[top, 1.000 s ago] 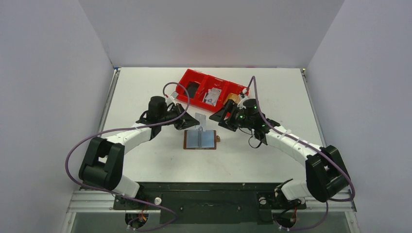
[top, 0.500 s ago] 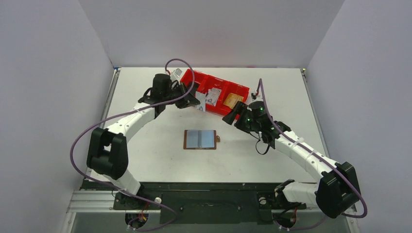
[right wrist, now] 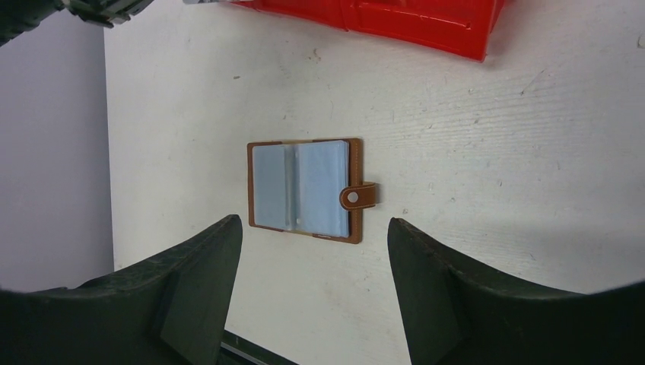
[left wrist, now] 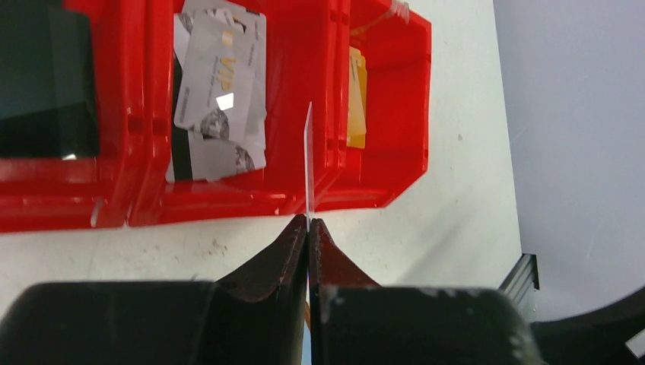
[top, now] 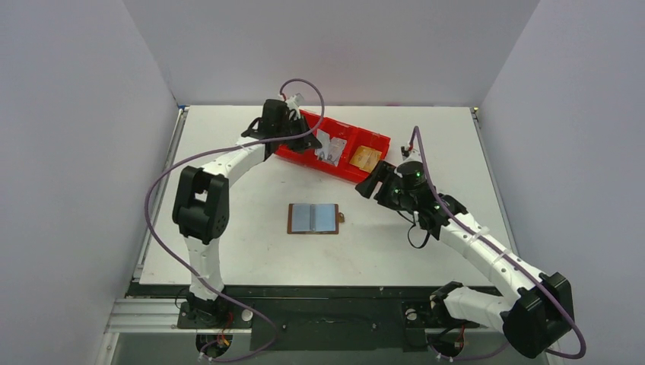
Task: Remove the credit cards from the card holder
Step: Place the credit card in the storage box.
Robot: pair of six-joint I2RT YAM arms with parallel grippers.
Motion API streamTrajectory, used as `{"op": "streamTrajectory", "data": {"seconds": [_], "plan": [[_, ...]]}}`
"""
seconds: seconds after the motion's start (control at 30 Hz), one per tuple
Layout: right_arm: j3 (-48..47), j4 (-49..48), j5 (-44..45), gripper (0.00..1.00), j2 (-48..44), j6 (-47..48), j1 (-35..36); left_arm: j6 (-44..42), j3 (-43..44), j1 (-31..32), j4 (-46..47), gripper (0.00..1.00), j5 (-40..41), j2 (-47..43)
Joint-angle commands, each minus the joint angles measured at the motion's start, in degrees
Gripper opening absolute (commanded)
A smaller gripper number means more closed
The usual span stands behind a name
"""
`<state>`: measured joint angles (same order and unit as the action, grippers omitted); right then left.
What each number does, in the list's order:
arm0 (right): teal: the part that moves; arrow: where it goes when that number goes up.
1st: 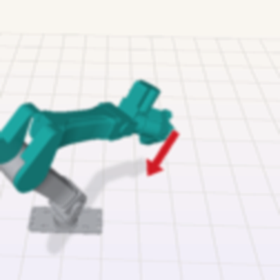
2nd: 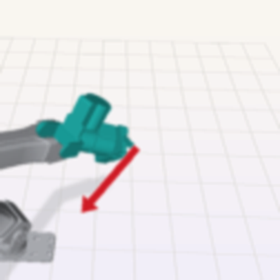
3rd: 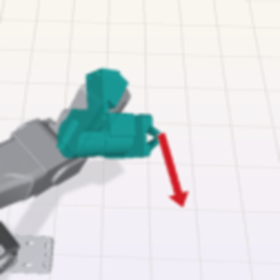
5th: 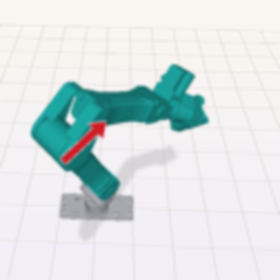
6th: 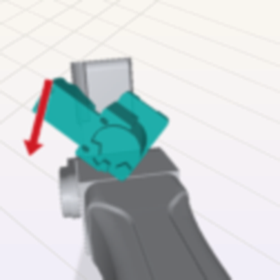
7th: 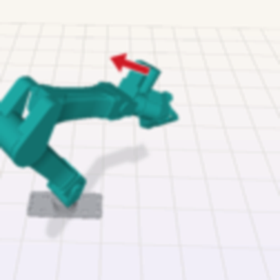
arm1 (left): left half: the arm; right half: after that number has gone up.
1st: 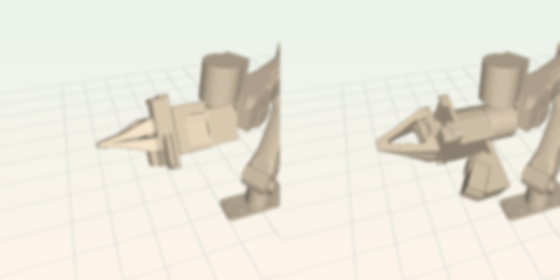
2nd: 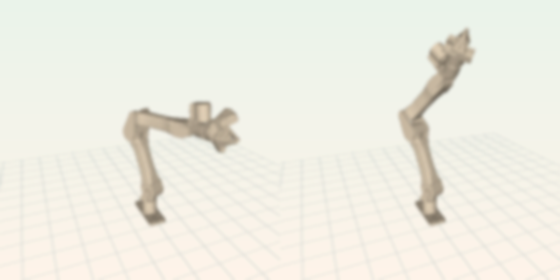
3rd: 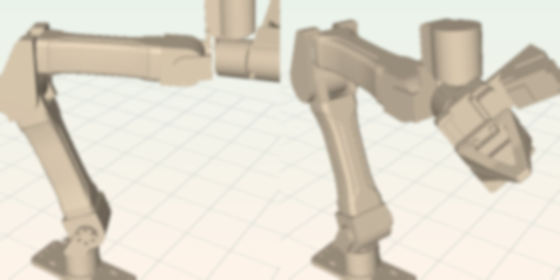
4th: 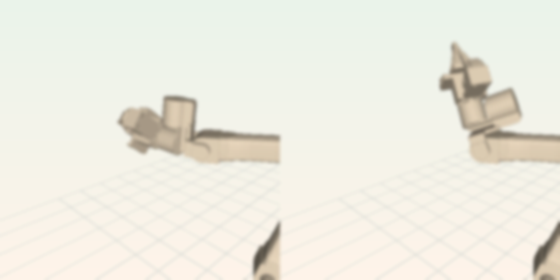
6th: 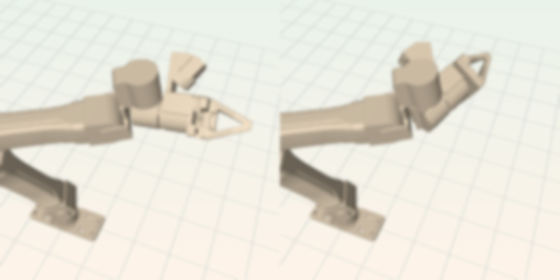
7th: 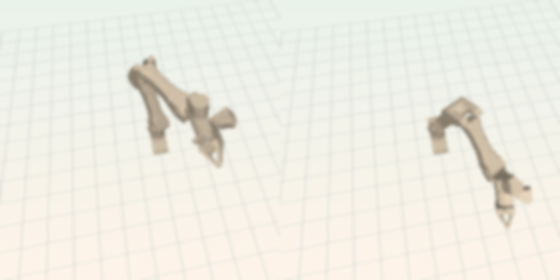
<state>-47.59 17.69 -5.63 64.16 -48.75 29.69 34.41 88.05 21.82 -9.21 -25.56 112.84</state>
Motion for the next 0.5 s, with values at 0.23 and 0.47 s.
{"op": "streamTrajectory", "data": {"seconds": [0.23,0.47], "plan": [[-0.69,3.35,3.14,0.66,-4.99,1.67,-0.15,-7.47,17.16,1.69,-2.01,0.00,3.35,13.07],[-1.33,5.07,3.48,0.66,-5.43,2.27,-0.23,-9.58,26.83,2.85,-7.24,0.00,6.56,21.76]]}}
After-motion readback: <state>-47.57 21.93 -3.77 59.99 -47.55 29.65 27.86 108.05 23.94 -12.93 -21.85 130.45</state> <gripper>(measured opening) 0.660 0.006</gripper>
